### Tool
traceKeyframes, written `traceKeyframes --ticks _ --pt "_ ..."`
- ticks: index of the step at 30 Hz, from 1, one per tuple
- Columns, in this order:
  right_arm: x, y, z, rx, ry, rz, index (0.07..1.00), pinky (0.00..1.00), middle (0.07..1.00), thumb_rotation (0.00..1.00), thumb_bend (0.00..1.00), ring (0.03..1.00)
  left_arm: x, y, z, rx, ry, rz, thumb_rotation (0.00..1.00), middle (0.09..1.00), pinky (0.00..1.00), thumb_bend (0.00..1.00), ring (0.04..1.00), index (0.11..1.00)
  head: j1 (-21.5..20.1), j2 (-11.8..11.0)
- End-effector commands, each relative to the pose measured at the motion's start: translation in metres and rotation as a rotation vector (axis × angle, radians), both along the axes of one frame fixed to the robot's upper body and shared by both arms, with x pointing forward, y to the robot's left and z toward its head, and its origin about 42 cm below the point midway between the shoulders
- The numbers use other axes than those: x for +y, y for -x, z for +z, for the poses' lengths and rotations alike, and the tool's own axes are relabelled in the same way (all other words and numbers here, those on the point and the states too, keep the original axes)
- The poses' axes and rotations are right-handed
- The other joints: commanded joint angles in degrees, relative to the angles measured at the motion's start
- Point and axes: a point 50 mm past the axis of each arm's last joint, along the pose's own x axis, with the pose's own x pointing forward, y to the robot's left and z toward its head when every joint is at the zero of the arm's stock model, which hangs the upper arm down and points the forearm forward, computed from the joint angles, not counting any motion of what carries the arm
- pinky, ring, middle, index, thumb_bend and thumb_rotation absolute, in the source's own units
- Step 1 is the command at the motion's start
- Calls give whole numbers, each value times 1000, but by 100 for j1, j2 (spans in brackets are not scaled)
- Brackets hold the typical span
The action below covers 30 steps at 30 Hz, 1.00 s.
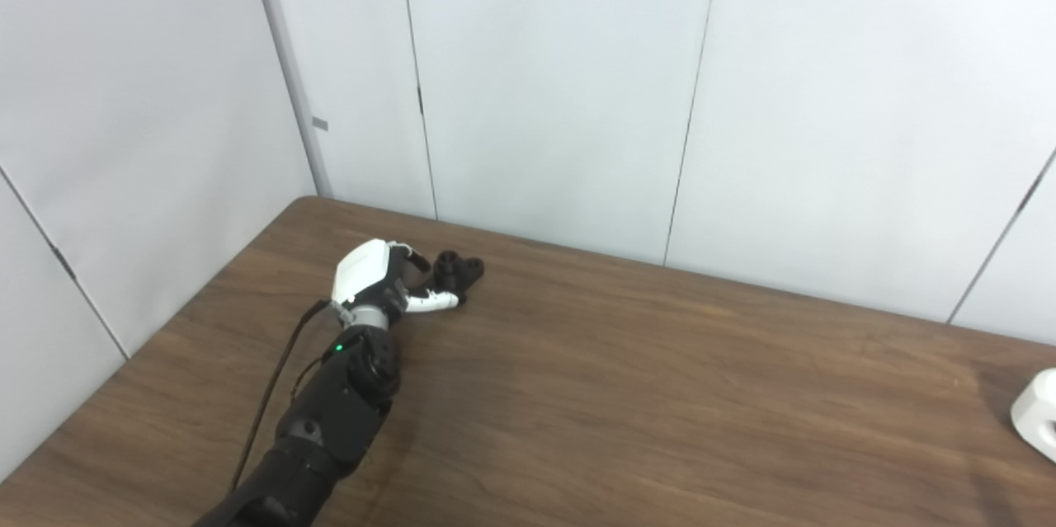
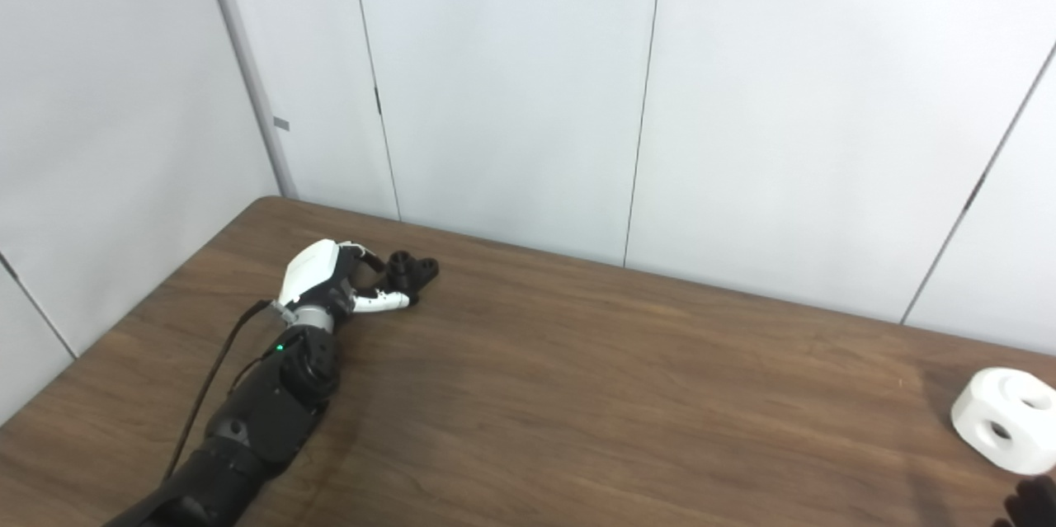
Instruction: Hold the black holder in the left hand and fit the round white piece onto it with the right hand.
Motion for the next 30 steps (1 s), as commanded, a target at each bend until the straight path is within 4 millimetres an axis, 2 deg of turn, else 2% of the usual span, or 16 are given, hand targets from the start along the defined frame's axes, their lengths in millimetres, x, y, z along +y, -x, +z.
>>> traceKeyframes --ticks 1,3,4,5,7,16,26,30 --pt "22 41 -54 217 -114 -40 1000 1000 1000 1000 739 1000 7 -8 18 -45 -4 -2 209 893 1000 794 967 611 -30 10" --pt "22 41 -53 217 -114 -42 1000 1000 1000 1000 739 1000 8 -8 16 -50 3 -7 181 884 998 785 957 580 -30 10" --pt "23 42 -53 218 -113 -42 1000 1000 1000 1000 737 1000 9 -8 16 -53 3 -11 128 870 984 657 947 536 -30 10" --pt "23 42 -52 220 -112 -42 1000 1000 1000 1000 741 1000 9 -8 15 -56 3 -13 93 854 969 579 939 507 -30 10" --pt "22 42 -52 223 -112 -41 1000 1000 1000 1000 745 1000 10 -7 14 -59 9 -19 73 840 957 539 933 492 -22 25" --pt "23 44 -52 225 -113 -43 1000 1000 1000 1000 739 1000 11 -6 10 -57 7 -35 55 818 865 523 893 485 -47 21" --pt "23 43 -53 224 -122 -41 1000 1000 1000 1000 737 1000 13 -4 9 -68 10 -46 53 814 851 523 880 485 -112 34" --pt "22 43 -55 218 -124 -37 1000 1000 1000 1000 728 1000 8 2 8 -67 7 -64 54 822 855 523 890 486 -112 34"
